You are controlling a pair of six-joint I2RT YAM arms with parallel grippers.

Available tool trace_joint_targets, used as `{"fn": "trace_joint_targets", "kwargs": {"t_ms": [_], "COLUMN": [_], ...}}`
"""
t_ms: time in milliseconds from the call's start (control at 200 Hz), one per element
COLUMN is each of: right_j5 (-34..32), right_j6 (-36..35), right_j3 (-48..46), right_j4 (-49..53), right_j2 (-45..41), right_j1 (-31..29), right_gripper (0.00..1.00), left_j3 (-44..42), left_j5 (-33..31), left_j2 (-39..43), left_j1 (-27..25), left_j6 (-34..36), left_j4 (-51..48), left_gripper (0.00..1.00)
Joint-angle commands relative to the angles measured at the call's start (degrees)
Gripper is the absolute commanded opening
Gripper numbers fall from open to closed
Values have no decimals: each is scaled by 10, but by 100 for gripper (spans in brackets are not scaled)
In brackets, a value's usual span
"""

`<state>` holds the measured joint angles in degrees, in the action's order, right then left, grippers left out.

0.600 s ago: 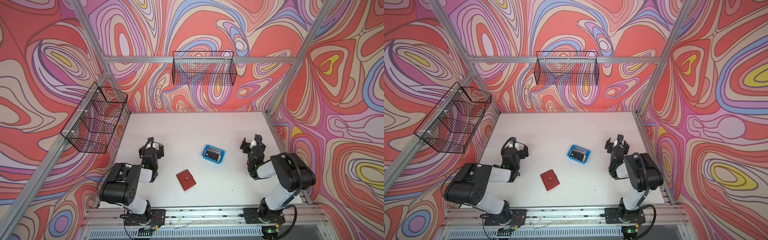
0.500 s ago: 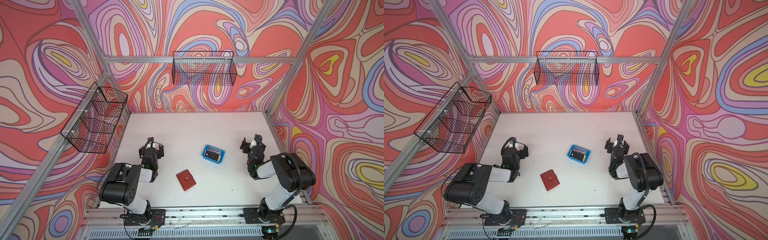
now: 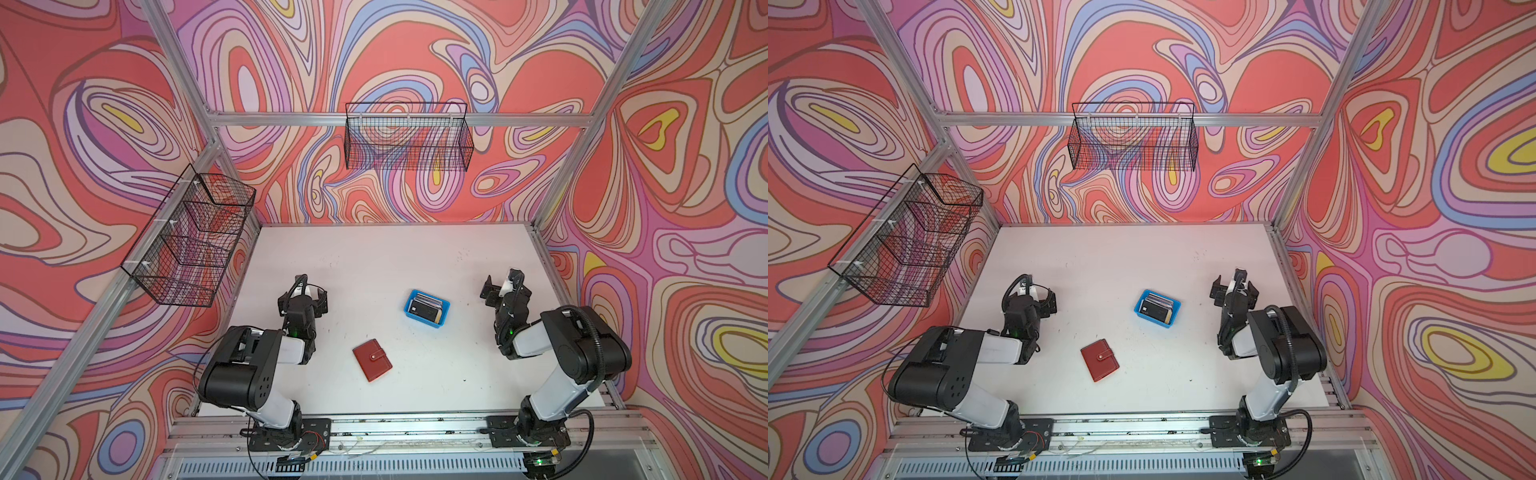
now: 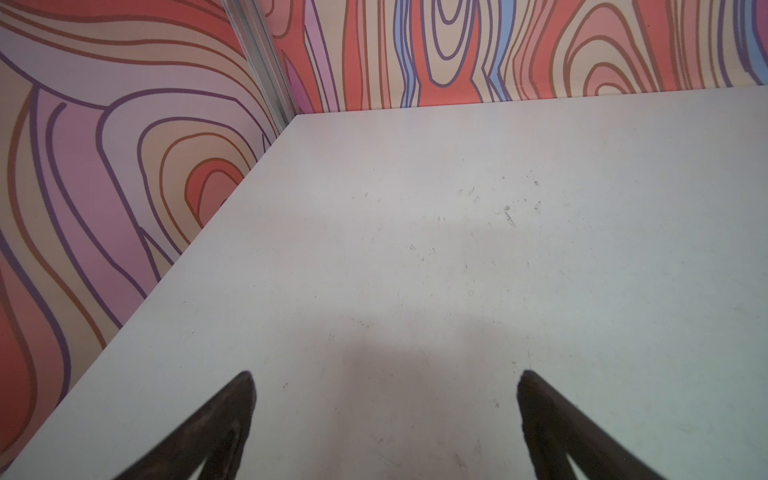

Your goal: Put the credit cards into the card holder

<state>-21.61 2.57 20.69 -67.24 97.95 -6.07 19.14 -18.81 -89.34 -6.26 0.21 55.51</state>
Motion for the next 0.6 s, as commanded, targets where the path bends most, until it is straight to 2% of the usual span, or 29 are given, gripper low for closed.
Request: {"fn": "trace_joint_targets", "kwargs": {"t_ms": [0,305,391,496,596], "right_j5": [-1,-11,-17,-16,-14], "right_j6": [-5,-4,0,-1,-3], "right_j3": [5,3,-8,-30,-43], "right_j4": [-6,-10,-12,-52,-78], "right_j2": [2,0,-16,-19,-20], "right_j1": [2,2,2,2,2], "right_gripper": [98,98,98,98,98], "left_j3": [10,9,-8,-41,-28], "left_j5": [4,4,8,-2,-13], "left_j2": [0,1,5,44,132], "left_j1": [5,5,-1,-11,-38], "left_j6": [-2,-2,6,16,39], "left_j4": [5,4,36,70,-33], "left_gripper": [100,100,100,100,100]}}
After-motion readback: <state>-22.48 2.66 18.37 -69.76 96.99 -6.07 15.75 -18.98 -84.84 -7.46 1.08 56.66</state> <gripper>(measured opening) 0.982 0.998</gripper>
